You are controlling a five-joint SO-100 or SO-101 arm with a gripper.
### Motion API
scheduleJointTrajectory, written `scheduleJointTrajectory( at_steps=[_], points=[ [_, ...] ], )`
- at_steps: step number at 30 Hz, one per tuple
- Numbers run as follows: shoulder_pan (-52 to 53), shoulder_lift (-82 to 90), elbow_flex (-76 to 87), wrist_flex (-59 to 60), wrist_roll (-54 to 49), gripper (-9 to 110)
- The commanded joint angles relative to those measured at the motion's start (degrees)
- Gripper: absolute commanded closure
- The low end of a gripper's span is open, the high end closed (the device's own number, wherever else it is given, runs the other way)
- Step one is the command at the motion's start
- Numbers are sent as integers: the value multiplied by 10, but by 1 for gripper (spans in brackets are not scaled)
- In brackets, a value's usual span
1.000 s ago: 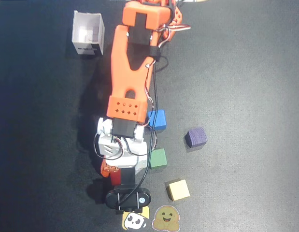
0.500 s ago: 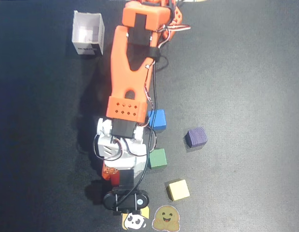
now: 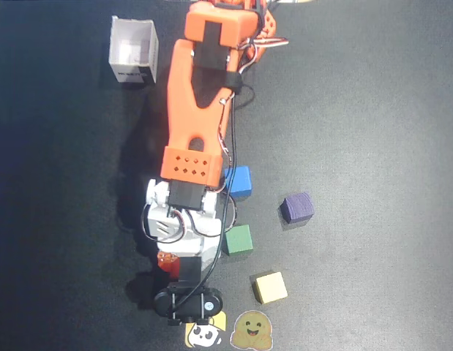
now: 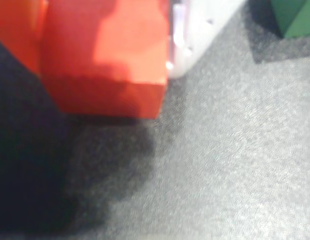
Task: Put the red cube on top of the yellow cube.
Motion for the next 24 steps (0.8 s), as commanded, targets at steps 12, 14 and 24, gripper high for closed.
scheduleJointTrajectory(
  at_steps=[12,14,24],
  points=[
    [-33,64,-151,175,51,97],
    [-42,71,-153,181,52,97],
    [-117,108,-148,209,89,97]
  ],
)
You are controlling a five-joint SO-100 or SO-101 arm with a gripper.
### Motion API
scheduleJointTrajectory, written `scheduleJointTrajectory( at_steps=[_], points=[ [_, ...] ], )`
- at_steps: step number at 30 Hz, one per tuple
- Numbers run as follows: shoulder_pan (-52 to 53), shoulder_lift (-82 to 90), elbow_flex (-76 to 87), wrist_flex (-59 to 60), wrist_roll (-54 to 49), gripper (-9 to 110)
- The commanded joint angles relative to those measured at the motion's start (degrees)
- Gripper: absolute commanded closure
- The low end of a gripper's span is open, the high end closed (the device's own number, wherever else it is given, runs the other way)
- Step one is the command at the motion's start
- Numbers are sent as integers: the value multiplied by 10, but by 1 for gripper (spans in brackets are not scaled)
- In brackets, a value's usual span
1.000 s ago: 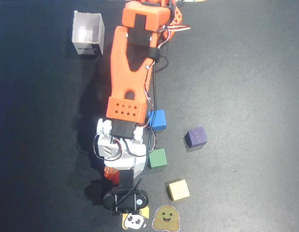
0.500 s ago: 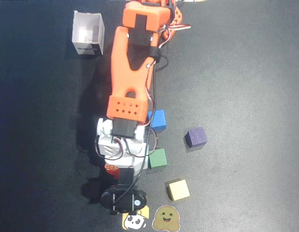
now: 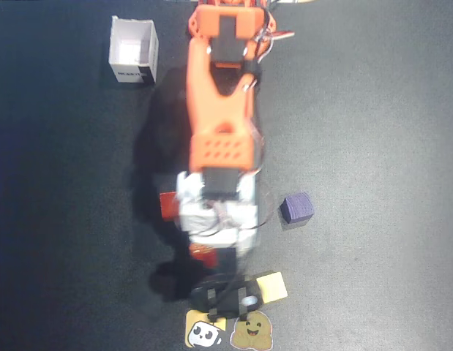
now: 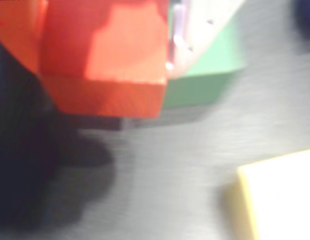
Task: Put the red cube on top of the yellow cube.
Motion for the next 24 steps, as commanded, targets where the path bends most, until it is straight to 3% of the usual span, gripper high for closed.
scheduleJointTrajectory(
  at_steps=[1,14,24],
  points=[
    [-30,56,-22,8,20,97],
    [-87,50,-25,-26,118,97],
    [-85,-18,-80,-69,125,97]
  ],
)
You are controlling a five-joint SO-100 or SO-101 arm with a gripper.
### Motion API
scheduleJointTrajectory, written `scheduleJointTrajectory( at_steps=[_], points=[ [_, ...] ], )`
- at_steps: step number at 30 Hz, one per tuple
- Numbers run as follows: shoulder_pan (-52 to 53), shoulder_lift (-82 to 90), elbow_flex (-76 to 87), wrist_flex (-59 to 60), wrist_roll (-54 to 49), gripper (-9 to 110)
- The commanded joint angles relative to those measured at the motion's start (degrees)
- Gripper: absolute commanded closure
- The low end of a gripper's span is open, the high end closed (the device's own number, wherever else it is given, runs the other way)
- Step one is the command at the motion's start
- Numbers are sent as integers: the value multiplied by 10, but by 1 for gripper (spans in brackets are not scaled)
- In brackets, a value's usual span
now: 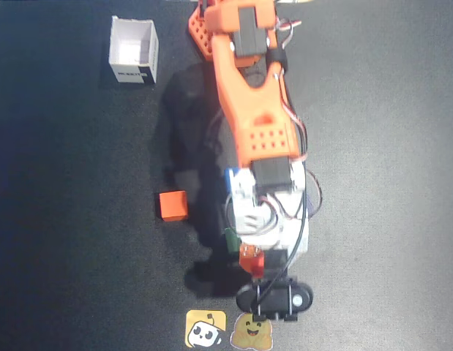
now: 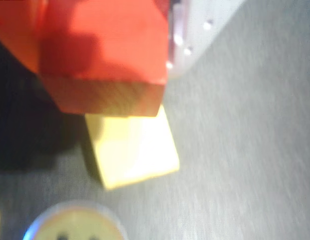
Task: Put the red cube on top of the yellow cube.
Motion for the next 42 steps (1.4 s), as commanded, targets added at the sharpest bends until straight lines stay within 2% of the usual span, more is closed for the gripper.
scheduleJointTrajectory(
  at_steps=[1,12,33,39,42],
  points=[
    [-2,-9,-55,-7,4,97],
    [-4,-65,-105,-9,17,97],
    [-11,-88,-103,-19,18,97],
    [-11,-94,-102,-22,18,96],
    [-11,-95,-101,-22,18,92]
  ],
)
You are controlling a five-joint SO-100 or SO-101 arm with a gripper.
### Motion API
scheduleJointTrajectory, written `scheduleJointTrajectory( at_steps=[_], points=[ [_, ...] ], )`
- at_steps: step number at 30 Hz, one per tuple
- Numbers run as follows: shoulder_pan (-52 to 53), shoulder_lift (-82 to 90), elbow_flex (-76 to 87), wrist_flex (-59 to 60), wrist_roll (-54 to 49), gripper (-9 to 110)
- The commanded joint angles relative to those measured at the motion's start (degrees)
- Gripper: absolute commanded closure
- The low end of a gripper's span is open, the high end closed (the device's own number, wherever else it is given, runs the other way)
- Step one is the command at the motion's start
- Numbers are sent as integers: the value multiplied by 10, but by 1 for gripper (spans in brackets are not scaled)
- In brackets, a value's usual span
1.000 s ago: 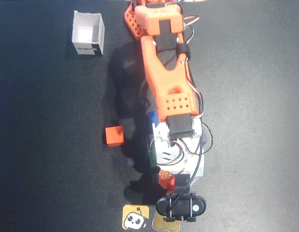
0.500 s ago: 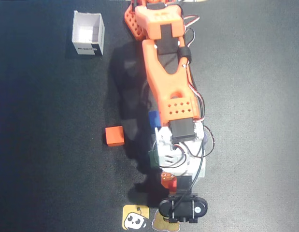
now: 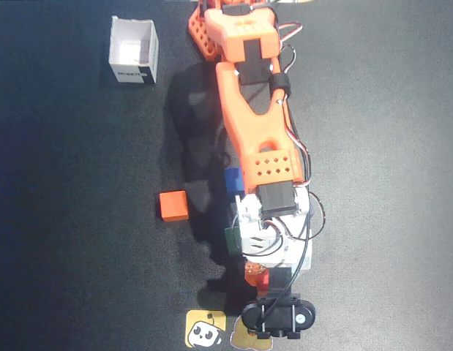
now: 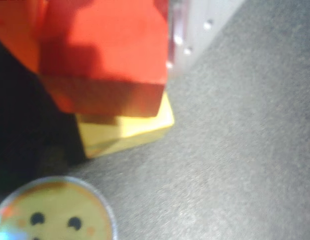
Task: Put the red cube on top of the yellow cube.
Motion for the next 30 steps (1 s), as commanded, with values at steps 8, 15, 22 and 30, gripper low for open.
scheduleJointTrajectory(
  at_steps=[8,15,22,30],
  points=[
    [-4,5,-22,-11,10,87],
    [-4,5,-21,-12,14,84],
    [-4,7,-21,-12,21,78],
    [-4,18,-19,-14,27,78]
  ],
)
